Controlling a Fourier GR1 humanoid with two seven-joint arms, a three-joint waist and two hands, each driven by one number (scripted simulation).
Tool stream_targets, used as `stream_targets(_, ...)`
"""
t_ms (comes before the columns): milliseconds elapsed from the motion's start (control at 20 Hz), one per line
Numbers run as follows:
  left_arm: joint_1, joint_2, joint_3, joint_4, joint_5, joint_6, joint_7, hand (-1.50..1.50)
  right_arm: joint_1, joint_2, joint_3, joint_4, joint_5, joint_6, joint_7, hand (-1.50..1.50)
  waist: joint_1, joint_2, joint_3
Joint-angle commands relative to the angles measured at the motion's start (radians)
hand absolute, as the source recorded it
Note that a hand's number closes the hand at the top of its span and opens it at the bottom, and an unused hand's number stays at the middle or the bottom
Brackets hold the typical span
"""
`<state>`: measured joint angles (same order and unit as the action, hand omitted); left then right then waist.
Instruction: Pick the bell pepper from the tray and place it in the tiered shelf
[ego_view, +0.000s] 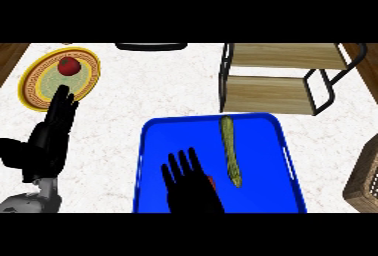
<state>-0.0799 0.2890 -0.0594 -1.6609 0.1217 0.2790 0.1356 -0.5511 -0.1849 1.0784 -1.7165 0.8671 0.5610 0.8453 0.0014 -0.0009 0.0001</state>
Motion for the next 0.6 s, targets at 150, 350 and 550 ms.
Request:
stream_targets(150, 0.0, -0.016, 0.028, 0.035, -0.017, -0.045, -0.007, 0.0, 0.089, -0.004, -0.047, -0.013, 0.106, 0.015, -0.082, -1.5, -0.003, 0.0, 0.0)
stream_targets(350, 0.043, -0.067, -0.008, -0.021, -0.067, -0.012, -0.028, 0.0, 0.056, 0.06, -0.085, 0.154, 0.169, -0.088, -0.201, -1.5, 0.003, 0.001, 0.0)
stream_targets(550, 0.072, -0.051, 0.043, -0.039, -0.034, -0.063, -0.024, 0.0, 0.148, 0.029, -0.081, 0.133, 0.239, -0.125, -0.257, -1.5, 0.002, 0.0, 0.0)
